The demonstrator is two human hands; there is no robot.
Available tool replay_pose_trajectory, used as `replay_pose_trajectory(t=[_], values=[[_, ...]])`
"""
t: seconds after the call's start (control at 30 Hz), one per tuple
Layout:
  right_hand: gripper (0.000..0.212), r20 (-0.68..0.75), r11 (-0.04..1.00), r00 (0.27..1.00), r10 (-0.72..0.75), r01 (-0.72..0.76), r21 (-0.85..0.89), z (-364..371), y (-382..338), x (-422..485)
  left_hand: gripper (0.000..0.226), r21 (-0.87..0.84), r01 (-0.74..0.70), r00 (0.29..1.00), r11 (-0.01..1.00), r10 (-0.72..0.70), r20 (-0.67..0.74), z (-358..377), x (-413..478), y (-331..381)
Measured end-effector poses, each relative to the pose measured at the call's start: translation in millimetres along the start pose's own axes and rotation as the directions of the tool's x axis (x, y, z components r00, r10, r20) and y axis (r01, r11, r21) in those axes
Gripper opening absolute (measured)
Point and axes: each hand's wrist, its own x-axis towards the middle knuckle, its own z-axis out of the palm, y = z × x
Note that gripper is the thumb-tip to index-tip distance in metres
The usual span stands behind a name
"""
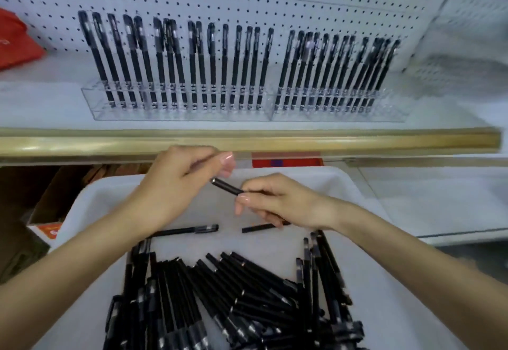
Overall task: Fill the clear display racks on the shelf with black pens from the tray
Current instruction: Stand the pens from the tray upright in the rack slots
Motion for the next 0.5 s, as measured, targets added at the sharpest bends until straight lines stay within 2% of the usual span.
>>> replay_pose_trajectory(t=[0.13,0.3,0.43,0.5], values=[[0.023,-0.072,0.995,0.997,-0.021,0.014,-0.099,-47,-11,-13,0.031,-0.021,-0.039,0.999,0.999,0.039,-0.008,17,20,28],[0.018,-0.125,0.983,0.992,0.026,-0.048,-0.176,-99,-21,-36,0.013,-0.282,0.036,0.998,0.959,-0.047,-0.035,42,53,50],[0.02,-0.203,0.966,0.975,0.088,-0.133,-0.223,-150,-25,-71,0.005,-0.37,0.037,0.999,0.928,-0.039,0.001,64,75,69],[0.019,-0.277,0.969,0.954,0.111,-0.166,-0.183,-173,-25,-89,0.003,-0.381,0.067,0.998,0.922,-0.061,0.028,78,85,78]])
